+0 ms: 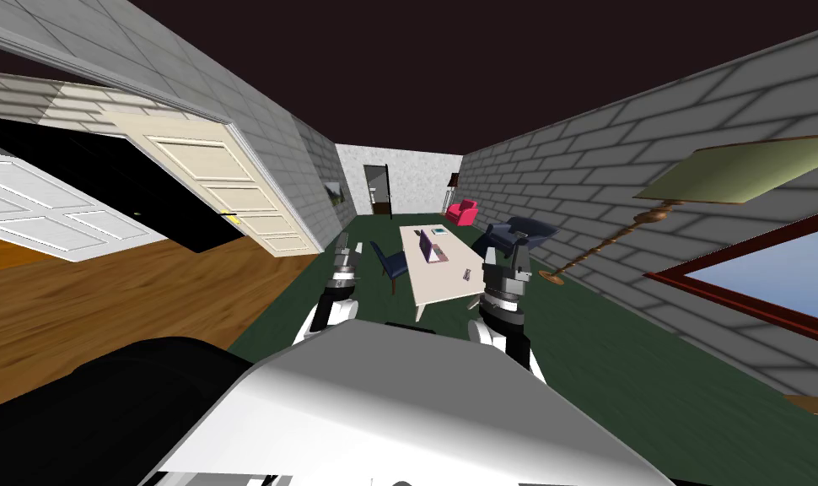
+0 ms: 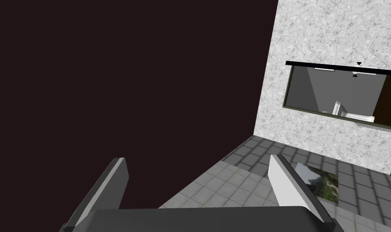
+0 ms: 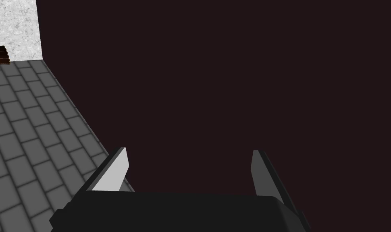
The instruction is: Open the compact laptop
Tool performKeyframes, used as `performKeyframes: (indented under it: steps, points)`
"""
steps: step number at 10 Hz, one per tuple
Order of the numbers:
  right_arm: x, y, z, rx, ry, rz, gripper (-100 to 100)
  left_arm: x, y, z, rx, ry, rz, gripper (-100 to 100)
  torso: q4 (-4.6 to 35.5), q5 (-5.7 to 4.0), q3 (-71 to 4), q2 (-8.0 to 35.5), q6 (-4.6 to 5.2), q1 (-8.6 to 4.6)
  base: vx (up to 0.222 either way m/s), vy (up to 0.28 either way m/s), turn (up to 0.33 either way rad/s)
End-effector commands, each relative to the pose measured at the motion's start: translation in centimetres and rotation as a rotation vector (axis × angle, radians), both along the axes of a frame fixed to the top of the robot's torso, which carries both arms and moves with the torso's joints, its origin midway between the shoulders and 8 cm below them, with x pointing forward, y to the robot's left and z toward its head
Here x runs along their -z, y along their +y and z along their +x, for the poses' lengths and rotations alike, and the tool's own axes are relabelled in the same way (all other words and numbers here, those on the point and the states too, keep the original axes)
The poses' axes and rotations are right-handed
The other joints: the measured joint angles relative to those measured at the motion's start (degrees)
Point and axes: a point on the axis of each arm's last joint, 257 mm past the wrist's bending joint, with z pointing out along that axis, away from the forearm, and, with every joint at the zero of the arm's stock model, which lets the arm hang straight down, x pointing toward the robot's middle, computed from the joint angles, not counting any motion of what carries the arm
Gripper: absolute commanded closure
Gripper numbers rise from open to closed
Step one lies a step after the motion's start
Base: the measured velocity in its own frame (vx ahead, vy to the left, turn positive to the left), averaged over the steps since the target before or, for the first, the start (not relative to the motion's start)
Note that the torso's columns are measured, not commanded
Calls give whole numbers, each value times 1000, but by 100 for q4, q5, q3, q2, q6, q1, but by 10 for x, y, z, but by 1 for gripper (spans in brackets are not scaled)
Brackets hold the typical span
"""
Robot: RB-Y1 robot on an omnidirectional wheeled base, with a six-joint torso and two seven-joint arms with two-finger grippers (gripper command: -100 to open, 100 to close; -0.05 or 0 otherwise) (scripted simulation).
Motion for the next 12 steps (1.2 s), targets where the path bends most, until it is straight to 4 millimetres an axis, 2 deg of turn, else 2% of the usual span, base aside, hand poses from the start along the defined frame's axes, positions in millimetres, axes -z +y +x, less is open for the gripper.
performKeyframes:
  steps: [1, 9, 10, 12]
  points:
    - [0, 0, 0, 0, 0, 0, 0, 0, 0, 0, 0, 0, 0, 0, 235, 0, -467, 232, 0, 0, 0, 0, 0]
    - [0, 0, 0, 0, 0, 0, 0, 0, 0, 0, 0, 0, 0, 0, 3537, 0, -7073, 3539, 0, 0, 0, 0, 0]
    - [20, -4, 8, 25, 64, -52, -100, 0, 0, 0, 0, 0, 0, 0, 3960, 0, -7919, 3962, 0, 0, -15, 27, 174]
    - [50, -12, 17, 65, 152, -116, -100, 0, 0, 0, 0, 0, 0, 0, 4208, 3, -8419, 4218, -1, 10, -35, 50, 193]
